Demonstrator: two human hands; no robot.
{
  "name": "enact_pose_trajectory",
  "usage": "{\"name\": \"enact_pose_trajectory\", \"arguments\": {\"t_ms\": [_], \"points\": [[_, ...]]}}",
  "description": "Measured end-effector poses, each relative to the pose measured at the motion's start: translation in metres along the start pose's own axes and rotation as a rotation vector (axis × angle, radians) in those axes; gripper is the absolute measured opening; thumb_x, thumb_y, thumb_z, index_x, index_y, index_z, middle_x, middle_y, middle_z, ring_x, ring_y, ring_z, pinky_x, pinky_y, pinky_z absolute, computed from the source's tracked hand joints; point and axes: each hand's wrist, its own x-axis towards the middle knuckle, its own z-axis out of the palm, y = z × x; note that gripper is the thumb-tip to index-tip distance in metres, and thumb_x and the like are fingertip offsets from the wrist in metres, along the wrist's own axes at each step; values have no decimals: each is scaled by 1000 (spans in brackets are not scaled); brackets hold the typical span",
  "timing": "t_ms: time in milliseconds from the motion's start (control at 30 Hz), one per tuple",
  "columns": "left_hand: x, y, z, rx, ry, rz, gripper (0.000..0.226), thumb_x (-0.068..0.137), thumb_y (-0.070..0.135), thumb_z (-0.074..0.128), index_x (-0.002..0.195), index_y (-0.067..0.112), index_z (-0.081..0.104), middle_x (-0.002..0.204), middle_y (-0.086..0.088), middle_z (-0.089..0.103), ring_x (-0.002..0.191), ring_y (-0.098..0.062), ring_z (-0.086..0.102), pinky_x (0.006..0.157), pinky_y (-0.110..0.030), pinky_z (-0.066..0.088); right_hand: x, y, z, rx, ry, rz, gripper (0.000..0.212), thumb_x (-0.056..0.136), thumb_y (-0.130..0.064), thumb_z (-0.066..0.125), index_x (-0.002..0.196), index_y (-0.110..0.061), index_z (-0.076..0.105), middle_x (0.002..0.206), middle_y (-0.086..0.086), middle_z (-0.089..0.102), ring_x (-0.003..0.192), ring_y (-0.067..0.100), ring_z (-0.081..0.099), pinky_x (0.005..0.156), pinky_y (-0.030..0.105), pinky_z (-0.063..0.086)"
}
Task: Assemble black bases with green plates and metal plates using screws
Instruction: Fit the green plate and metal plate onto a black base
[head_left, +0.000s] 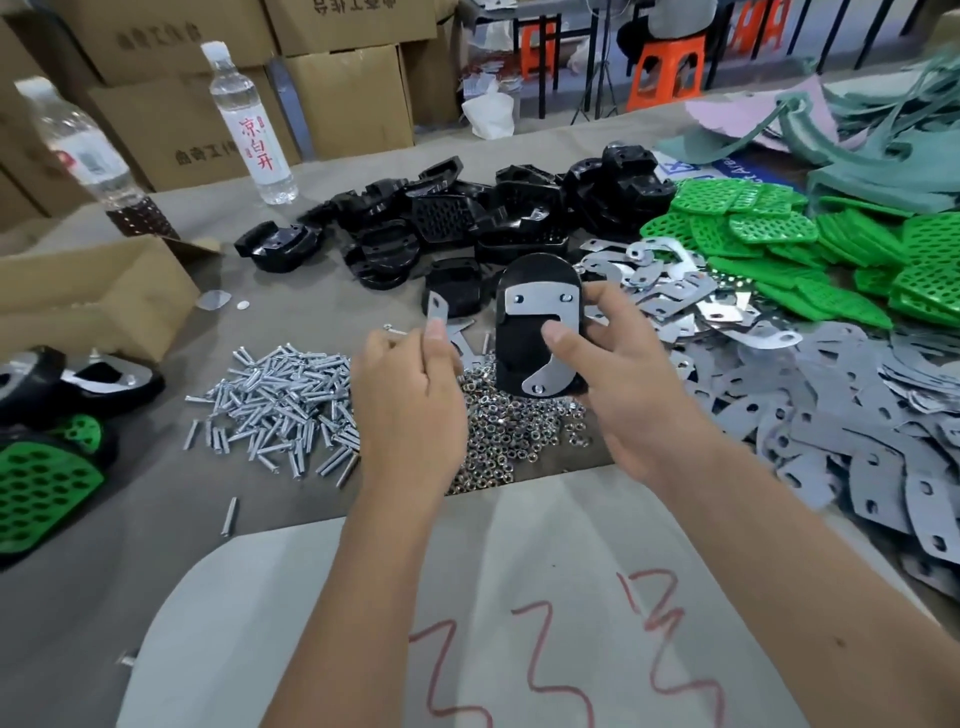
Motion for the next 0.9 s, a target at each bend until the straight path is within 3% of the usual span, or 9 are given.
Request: {"name": "enact_pose_trajectory", "arguments": {"t_ms": [67,133,233,333,400,467,600,800,900], "points": [[1,-2,1,51,55,-1,48,110,32,34,82,12,67,79,-3,55,83,-27,51,74,-39,31,0,0,0,40,-7,5,18,103,-9,60,114,-23,59,97,5,78,85,19,76,66,25,58],[3,-8,1,41,86,-30,40,110,29,39,87,8,62,74,-4,56,75,-29,51,67,-39,26,-1,-1,-1,42,-13,5,18,104,-8,59,116,-21,58,95,2,78,85,16,75,66,22,56],[5,-11,6,-264,11,-108,27,109,22,46,88,11,61,66,2,56,62,-24,53,60,-38,37,-1,-1,-1,24,4,9,18,105,-7,57,119,-18,57,93,-1,78,83,13,74,67,22,56],[2,-2,8,-666,-125,-247,27,106,17,54,84,19,68,64,8,56,56,-13,48,47,-26,39,0,1,0,-50,41,7,16,105,-11,57,116,-23,57,97,3,79,88,24,74,77,39,61],[-1,1,10,-750,-203,-282,28,103,18,61,80,23,75,66,8,58,55,-12,49,45,-22,42,1,4,1,-123,56,-7,16,104,-14,60,110,-28,57,98,8,78,96,35,72,91,58,57],[-3,2,11,-833,-255,-317,25,100,16,67,80,24,80,60,7,57,50,-9,50,45,-24,46,0,6,3,-172,61,-17,16,103,-14,61,111,-27,58,99,10,77,98,36,72,96,63,52],[-3,-1,15,-762,-255,-294,11,89,17,80,78,16,80,65,-3,65,52,-10,53,50,-25,47,-1,8,3,-178,41,-34,16,102,-14,62,110,-29,59,99,5,78,94,29,74,94,60,55],[-3,-6,17,-743,-229,-282,19,77,16,89,79,8,72,63,-7,69,51,-12,60,53,-19,45,-3,7,3,-177,-40,-31,16,102,-11,62,112,-24,59,98,5,78,89,29,76,84,52,61],[-2,-6,16,-707,-274,-252,23,75,16,91,77,9,69,61,-9,68,50,-12,60,52,-17,45,-4,6,4,-174,-34,-21,15,102,-11,62,111,-23,60,97,7,78,91,35,74,86,57,59]]}}
